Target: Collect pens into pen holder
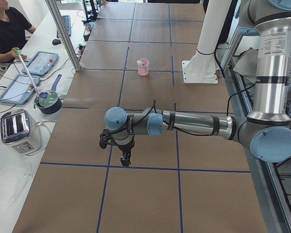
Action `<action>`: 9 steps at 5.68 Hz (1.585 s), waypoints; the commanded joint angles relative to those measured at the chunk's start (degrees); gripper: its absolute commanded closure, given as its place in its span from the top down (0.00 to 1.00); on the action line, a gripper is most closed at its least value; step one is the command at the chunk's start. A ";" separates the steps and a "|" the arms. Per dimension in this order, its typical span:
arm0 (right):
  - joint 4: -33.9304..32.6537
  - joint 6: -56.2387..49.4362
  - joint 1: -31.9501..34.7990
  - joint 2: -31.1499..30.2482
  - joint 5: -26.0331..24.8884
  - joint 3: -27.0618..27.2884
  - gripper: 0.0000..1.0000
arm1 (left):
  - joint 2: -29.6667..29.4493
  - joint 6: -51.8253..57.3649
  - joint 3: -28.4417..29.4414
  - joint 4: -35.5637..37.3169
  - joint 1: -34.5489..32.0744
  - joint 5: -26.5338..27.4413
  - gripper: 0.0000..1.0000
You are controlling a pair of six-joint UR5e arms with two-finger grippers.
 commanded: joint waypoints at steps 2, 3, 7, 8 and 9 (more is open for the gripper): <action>5.16 1.25 -0.14 -0.85 -3.97 0.01 1.00 | 0.06 -0.05 -1.57 -0.07 -0.03 -0.07 1.00; 5.17 4.40 -0.14 -0.77 -3.64 0.09 1.00 | 0.06 -0.05 -1.67 -0.07 -0.03 -0.07 1.00; 5.26 4.43 -0.14 -1.03 -2.58 0.35 1.00 | -0.81 -0.32 -1.49 0.02 -0.03 0.02 1.00; 5.26 4.43 -0.14 -1.03 -2.49 0.44 1.00 | -0.82 -0.32 -1.58 0.02 -0.03 0.10 1.00; 5.26 4.34 -0.14 -1.12 -2.49 0.61 1.00 | -0.82 -0.32 -1.58 0.02 -0.03 0.19 1.00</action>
